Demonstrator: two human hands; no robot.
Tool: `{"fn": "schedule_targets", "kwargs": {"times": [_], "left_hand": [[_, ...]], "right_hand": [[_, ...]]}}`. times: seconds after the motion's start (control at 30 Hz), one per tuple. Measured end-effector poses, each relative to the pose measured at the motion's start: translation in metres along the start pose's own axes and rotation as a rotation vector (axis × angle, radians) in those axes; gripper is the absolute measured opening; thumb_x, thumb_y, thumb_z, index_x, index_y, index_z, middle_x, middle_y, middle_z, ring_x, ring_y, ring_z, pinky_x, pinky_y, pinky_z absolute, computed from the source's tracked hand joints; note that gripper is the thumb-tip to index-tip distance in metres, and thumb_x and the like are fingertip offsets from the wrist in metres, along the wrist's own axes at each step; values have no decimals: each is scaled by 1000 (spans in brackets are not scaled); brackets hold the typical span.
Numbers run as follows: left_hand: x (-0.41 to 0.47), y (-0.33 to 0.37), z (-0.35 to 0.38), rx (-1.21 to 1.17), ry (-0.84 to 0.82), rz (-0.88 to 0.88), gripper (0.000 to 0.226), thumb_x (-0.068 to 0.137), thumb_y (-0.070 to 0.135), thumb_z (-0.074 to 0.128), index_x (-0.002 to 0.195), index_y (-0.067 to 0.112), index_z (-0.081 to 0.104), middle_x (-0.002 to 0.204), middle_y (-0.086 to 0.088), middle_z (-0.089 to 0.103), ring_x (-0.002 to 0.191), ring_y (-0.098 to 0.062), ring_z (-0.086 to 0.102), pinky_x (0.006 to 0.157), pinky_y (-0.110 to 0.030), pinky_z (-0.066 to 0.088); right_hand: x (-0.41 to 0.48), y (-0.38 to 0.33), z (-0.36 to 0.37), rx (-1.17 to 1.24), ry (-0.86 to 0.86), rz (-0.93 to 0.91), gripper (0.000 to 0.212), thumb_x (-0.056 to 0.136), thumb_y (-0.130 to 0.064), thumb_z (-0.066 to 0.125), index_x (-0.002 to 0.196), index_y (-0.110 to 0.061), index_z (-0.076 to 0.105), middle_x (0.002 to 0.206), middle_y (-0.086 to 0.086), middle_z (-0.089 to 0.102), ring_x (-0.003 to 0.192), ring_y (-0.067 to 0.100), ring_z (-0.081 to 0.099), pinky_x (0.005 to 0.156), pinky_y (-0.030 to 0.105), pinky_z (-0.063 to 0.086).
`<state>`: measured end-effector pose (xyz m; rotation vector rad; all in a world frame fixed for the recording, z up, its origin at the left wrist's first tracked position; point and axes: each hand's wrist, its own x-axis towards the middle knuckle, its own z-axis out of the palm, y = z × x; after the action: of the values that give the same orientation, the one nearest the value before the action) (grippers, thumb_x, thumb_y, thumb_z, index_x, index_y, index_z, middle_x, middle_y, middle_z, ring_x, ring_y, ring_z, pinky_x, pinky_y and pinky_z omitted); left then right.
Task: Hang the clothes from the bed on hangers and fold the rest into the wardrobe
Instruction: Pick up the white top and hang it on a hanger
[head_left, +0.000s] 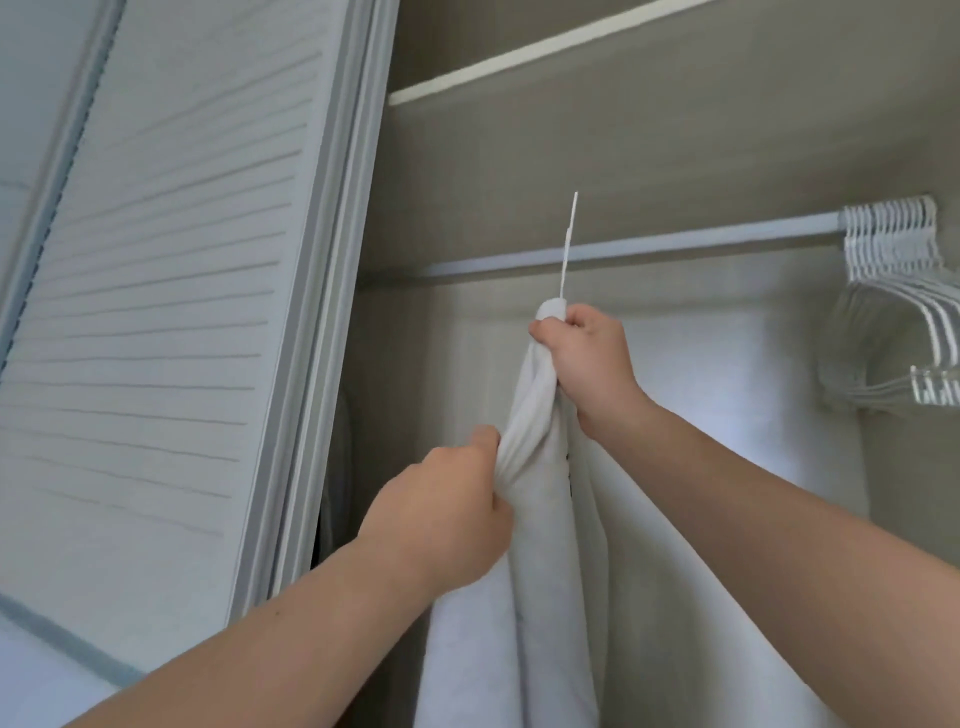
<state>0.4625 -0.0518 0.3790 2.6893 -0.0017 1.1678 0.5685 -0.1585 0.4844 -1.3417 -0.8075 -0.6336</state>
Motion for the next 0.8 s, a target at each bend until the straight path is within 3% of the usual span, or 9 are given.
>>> {"fn": "schedule_targets", "kwargs": {"times": [0.2, 0.37, 0.47, 0.57, 0.7, 0.8], "left_hand": [[70, -8, 20, 171, 17, 14, 10, 94, 18, 43, 94, 20, 33, 81, 0, 47, 68, -25, 52, 57, -34, 39], [103, -3, 38, 231, -4, 46, 16, 94, 11, 42, 95, 21, 30, 79, 1, 42, 65, -23, 44, 52, -34, 29], [107, -8, 49, 275, -8, 43, 18, 92, 10, 41, 94, 21, 27, 78, 1, 39, 62, -20, 39, 51, -34, 25], [102, -16, 60, 310, -7, 36, 21, 92, 11, 40, 90, 22, 23, 77, 2, 37, 59, -17, 36, 50, -34, 23], [97, -30, 63, 347, 1, 28, 21, 92, 15, 42, 89, 23, 22, 76, 3, 38, 59, -17, 37, 48, -32, 20], [94, -40, 59, 358, -4, 18, 20, 93, 17, 42, 91, 24, 24, 77, 3, 40, 63, -23, 41, 50, -34, 22]], "right_hand": [[88, 42, 1, -42, -33, 21, 8, 83, -8, 65, 79, -4, 58, 77, 10, 45, 72, 23, 43, 67, 36, 31], [126, 70, -4, -18, -54, 140, 21, 85, -3, 68, 73, -8, 51, 74, 12, 53, 65, 24, 54, 59, 27, 42], [127, 81, -4, -36, -133, 176, 27, 86, -4, 68, 67, -10, 50, 66, 9, 55, 54, 20, 56, 45, 18, 43], [119, 80, -2, -49, -174, 175, 10, 88, -14, 68, 82, -8, 62, 75, 10, 62, 59, 21, 60, 49, 21, 46], [96, 72, 0, -265, -334, 64, 22, 86, -28, 69, 84, -12, 54, 80, 10, 66, 62, 23, 65, 44, 24, 48], [80, 71, 6, -501, -308, -144, 30, 84, -33, 67, 94, -18, 43, 88, 7, 63, 66, 21, 67, 41, 27, 50]]}}
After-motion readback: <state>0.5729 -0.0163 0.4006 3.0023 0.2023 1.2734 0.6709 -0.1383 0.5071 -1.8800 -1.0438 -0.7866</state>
